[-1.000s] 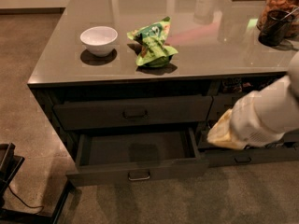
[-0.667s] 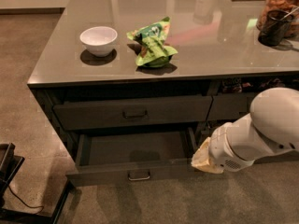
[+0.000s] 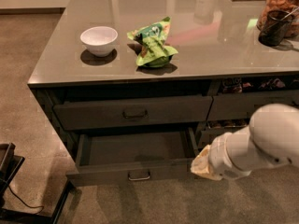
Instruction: Close middle drawer
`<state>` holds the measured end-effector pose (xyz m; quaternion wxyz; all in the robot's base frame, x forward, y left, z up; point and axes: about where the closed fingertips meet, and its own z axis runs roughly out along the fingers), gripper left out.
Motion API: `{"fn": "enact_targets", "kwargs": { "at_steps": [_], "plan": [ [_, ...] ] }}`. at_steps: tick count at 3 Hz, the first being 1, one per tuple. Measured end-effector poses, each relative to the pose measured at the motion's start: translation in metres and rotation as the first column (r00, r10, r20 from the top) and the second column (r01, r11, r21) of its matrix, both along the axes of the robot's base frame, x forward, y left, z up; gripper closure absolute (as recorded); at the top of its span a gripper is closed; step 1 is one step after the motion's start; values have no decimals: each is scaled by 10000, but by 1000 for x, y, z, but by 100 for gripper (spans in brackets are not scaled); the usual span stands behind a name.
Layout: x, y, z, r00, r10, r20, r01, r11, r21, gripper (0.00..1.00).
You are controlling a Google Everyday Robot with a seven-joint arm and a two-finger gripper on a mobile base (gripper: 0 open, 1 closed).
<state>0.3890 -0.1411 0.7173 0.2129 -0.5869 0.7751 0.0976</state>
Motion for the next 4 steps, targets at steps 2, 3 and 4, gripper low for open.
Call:
{"fn": "enact_targets", "kwargs": {
  "at_steps": [2,3,4],
  "plan": [
    [1,11,-103,9943,194,1047,-262,9976,644,100],
    [28,18,-164,9892,-443,1398,252,9904,1357,100],
    [28,18,-164,9892,-442,1398,251,9904,1357,100]
  ]
}}
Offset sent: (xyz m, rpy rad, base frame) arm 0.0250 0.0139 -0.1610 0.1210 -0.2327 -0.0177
